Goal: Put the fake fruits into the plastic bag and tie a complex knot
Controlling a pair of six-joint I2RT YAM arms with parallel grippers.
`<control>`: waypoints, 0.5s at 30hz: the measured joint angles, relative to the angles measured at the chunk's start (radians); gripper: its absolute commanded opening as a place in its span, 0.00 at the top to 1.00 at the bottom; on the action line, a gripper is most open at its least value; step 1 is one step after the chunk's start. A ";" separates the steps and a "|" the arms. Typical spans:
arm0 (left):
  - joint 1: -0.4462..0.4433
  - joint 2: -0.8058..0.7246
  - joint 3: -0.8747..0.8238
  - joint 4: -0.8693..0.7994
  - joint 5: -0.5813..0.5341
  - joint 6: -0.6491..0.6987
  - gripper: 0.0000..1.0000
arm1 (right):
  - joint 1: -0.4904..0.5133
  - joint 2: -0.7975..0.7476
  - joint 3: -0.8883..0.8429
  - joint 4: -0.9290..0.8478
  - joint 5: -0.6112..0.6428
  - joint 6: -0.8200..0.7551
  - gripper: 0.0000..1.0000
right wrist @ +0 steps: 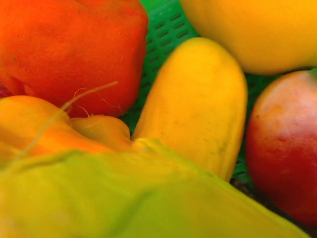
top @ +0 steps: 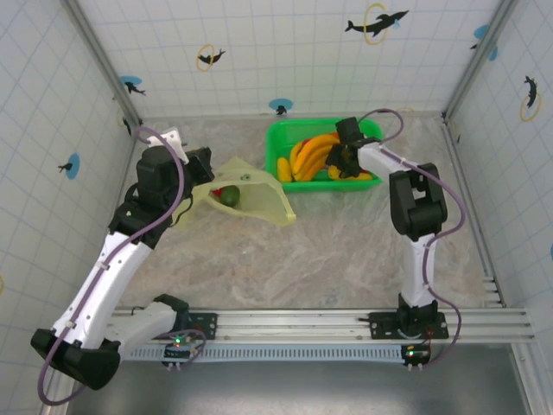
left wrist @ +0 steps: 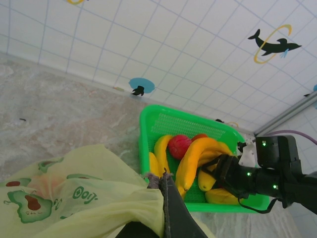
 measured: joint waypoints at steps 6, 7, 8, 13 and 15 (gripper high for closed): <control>0.000 0.000 0.000 0.000 -0.004 0.002 0.98 | 0.011 0.043 0.029 0.006 0.045 -0.015 0.58; 0.000 0.000 0.000 0.000 -0.005 0.002 0.98 | 0.013 0.043 0.029 0.009 0.052 -0.020 0.63; 0.000 0.000 0.000 0.000 -0.006 0.002 0.98 | 0.014 0.043 0.029 0.013 0.058 -0.028 0.67; 0.000 0.000 0.000 0.000 -0.008 0.002 0.98 | 0.021 0.035 0.028 0.017 0.078 -0.076 0.68; 0.000 0.000 0.001 -0.001 -0.009 0.002 0.98 | 0.022 0.016 0.023 0.008 0.078 -0.099 0.68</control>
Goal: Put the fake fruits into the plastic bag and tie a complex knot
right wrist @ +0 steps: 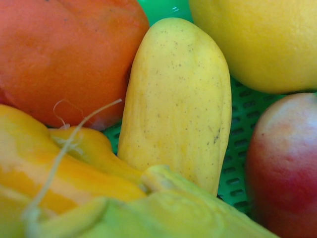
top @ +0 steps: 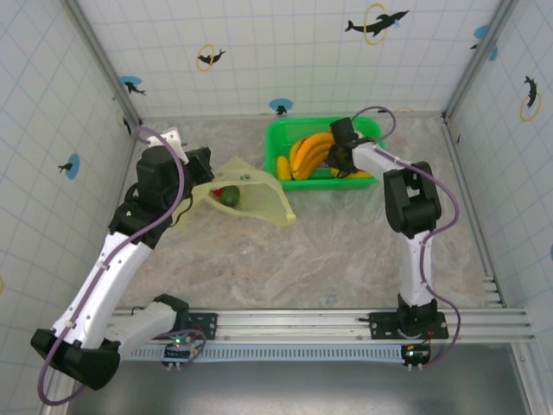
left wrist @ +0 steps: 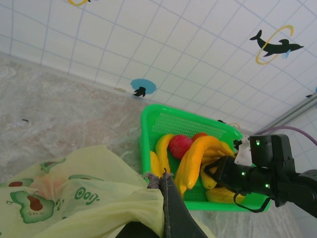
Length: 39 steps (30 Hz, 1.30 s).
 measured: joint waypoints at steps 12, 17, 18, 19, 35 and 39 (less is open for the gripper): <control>0.000 0.006 0.061 -0.022 0.006 0.000 0.98 | 0.022 -0.579 -0.306 0.146 -0.171 -0.093 0.66; 0.000 0.015 0.077 -0.035 0.018 0.000 0.95 | 0.096 -0.782 -0.495 0.312 -0.353 -0.133 0.64; 0.000 0.015 0.077 -0.040 0.021 0.000 0.96 | 0.127 -0.813 -0.530 0.349 -0.396 -0.141 0.64; 0.000 0.015 0.078 -0.045 0.022 0.000 0.95 | 0.159 -0.834 -0.550 0.377 -0.433 -0.148 0.64; 0.000 0.006 0.097 -0.085 0.058 0.014 0.95 | 0.670 -0.766 -0.575 0.514 -0.370 -0.574 0.63; 0.000 -0.005 0.116 -0.092 0.099 0.035 0.95 | 0.670 -0.686 -0.578 0.543 -0.227 -0.687 0.63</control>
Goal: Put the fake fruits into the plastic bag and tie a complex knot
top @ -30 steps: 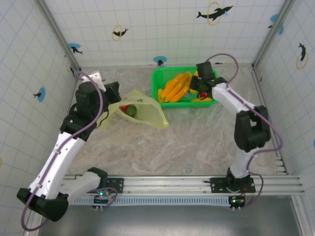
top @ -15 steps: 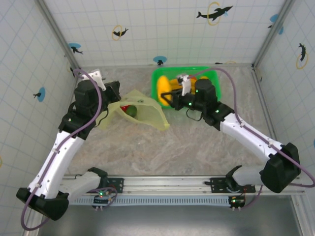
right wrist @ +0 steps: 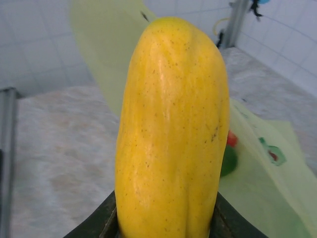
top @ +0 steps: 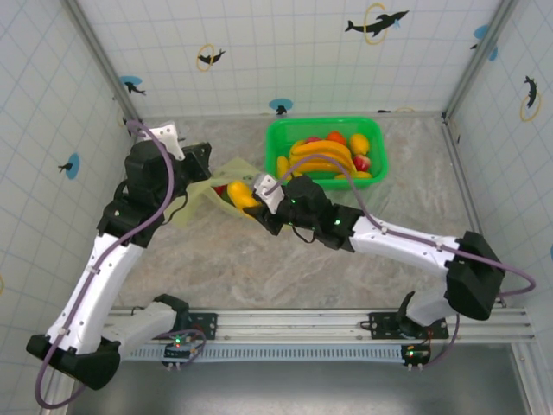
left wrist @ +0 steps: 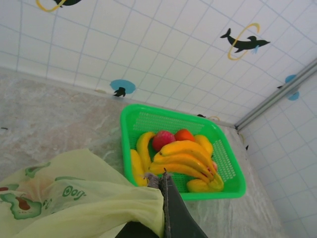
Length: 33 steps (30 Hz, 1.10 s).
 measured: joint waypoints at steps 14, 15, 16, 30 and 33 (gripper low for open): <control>-0.032 0.002 0.073 0.002 0.172 0.067 0.91 | -0.006 0.259 0.058 0.166 0.253 -0.313 0.10; -0.037 0.005 0.079 0.002 0.171 0.069 0.91 | -0.006 0.267 0.074 0.154 0.248 -0.320 0.10; -0.038 0.007 0.082 0.001 0.169 0.069 0.91 | -0.006 0.267 0.080 0.150 0.244 -0.322 0.10; -0.038 0.021 0.047 0.002 0.112 0.069 0.92 | -0.296 -0.118 0.062 0.172 -0.158 0.163 0.26; -0.038 0.022 0.033 0.002 0.107 0.069 0.92 | -0.420 -0.179 0.040 0.162 -0.158 0.298 0.27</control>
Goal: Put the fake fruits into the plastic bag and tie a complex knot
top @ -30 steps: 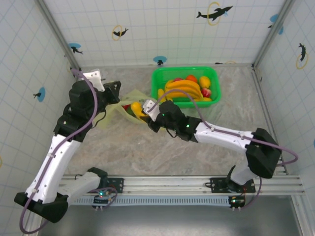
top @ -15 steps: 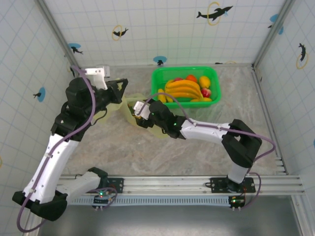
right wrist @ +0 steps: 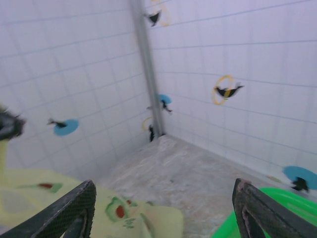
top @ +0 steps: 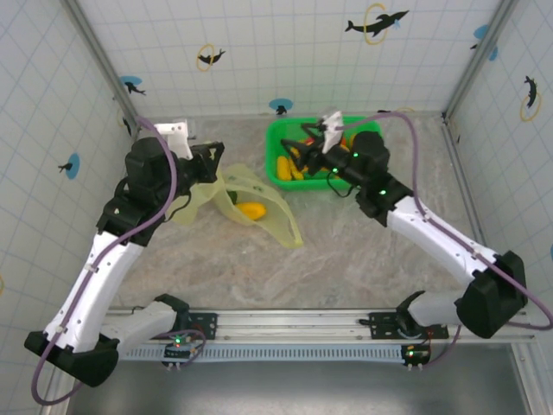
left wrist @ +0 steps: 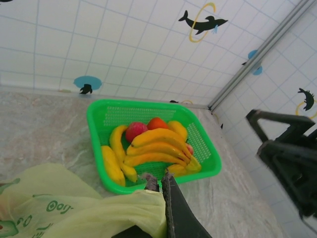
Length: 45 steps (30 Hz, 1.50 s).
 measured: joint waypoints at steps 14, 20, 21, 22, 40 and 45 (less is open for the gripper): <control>0.000 0.003 -0.022 0.019 -0.003 0.000 0.92 | -0.331 0.463 0.157 -0.421 0.342 0.037 0.24; 0.000 0.015 -0.027 0.022 -0.002 0.000 0.92 | -0.348 0.697 0.434 -0.509 0.425 -0.021 0.24; 0.000 0.018 -0.027 0.022 -0.002 0.000 0.92 | -0.348 0.709 0.444 -0.509 0.431 -0.026 0.24; -0.001 0.022 -0.027 0.022 -0.002 0.001 0.92 | -0.348 0.722 0.452 -0.510 0.436 -0.032 0.24; -0.021 0.078 -0.027 0.021 -0.005 0.021 0.92 | -0.352 1.070 0.826 -0.652 0.520 -0.110 0.25; -0.021 0.080 -0.027 0.022 -0.011 0.024 0.92 | -0.357 1.143 0.922 -0.698 0.505 -0.107 0.29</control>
